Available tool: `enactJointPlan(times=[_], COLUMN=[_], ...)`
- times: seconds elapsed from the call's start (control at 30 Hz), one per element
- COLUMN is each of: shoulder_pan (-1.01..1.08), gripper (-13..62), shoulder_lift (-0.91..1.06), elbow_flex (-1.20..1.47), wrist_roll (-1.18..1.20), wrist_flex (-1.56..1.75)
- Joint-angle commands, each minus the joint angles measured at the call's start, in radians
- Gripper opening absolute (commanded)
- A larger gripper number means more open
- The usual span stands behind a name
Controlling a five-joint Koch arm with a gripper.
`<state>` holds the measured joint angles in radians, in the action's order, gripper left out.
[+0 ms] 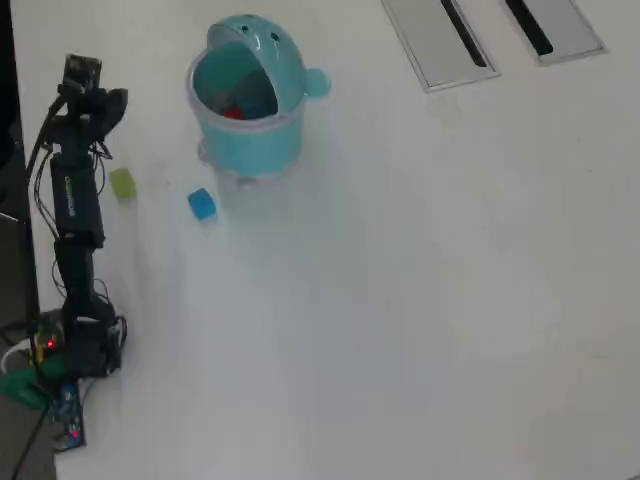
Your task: Grasp RGB lego blocks and put them in the bin one by one.
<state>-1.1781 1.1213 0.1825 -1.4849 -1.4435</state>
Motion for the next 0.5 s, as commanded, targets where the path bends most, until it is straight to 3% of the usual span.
enactJointPlan(times=[0.0,0.47], shoulder_pan=[-0.028,-0.189], gripper=[33.0,33.0], shoulder_lift=[0.098,0.129], elbow_flex=[0.032,0.181], wrist_roll=[-0.005,-0.06], wrist_flex=[0.012,0.044])
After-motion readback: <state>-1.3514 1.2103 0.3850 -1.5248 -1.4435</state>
